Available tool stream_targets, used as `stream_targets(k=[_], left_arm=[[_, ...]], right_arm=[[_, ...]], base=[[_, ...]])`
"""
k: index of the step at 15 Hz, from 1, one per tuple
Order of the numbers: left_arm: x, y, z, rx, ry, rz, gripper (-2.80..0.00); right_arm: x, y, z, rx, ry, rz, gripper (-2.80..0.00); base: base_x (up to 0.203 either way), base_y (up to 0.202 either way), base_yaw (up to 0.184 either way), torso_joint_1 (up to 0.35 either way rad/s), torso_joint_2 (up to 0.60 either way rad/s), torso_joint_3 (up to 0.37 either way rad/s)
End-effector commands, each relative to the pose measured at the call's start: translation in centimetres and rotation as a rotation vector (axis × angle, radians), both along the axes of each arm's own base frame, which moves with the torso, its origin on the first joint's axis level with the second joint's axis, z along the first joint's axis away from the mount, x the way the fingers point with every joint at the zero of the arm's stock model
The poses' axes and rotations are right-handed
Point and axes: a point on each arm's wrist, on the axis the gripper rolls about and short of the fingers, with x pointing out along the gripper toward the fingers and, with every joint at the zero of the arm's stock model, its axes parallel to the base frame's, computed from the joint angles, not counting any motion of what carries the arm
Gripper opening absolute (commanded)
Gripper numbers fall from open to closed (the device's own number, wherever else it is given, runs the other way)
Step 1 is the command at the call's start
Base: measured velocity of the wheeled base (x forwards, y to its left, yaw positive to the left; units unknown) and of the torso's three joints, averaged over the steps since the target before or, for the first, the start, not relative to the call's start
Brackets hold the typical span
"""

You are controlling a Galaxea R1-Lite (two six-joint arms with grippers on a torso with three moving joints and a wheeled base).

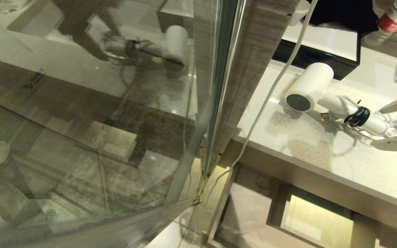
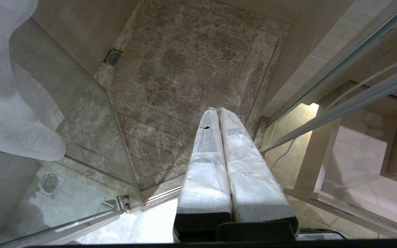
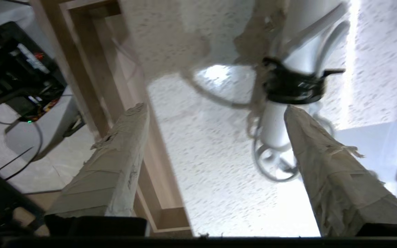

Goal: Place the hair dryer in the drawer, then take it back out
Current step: Pick up the hairdryer

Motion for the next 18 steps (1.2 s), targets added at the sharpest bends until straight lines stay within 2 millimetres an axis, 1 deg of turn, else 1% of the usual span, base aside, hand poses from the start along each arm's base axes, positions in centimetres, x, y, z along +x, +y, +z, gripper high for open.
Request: stream_targets(k=[1,5,6,8,11,13,18], left_arm=[[0.0,0.0,-0.1,0.0,0.002,-0.001,-2.8],[0.0,0.0,-0.1,0.0,0.002,0.001,-2.8],[0.0,0.0,-0.1,0.0,0.002,0.0,-2.8],[0.0,0.0,0.0,0.0,0.001,-0.001,-2.8],[0.0,0.0,-0.1,0.0,0.002,0.0,-2.8],[0.0,0.0,0.0,0.0,0.001,0.0,-2.8],[0.0,0.0,0.0,0.0,0.002,0.0,-2.8]], right_arm=[[2.5,0.2,-0.3,-0.012,-0.011,0.002,0.0],[5.3,0.4,-0.5,-0.036,-0.031,-0.014,0.0],[5.7,0.5,-0.5,-0.038,-0.039,-0.01,0.0],[6.9,0.6,-0.9,-0.082,-0.051,0.026,0.0],[8.0,0.7,-1.0,-0.083,-0.084,0.032,0.0],[9.6,0.8,-1.5,-0.082,-0.116,0.031,0.0],[11.5,1.0,-2.2,-0.08,-0.138,0.03,0.0]], base=[[0.0,0.0,0.0,0.0,0.0,0.0],[0.0,0.0,0.0,0.0,0.0,0.0],[0.0,0.0,0.0,0.0,0.0,0.0],[0.0,0.0,0.0,0.0,0.0,0.0],[0.0,0.0,0.0,0.0,0.0,0.0],[0.0,0.0,0.0,0.0,0.0,0.0],[0.0,0.0,0.0,0.0,0.0,0.0]])
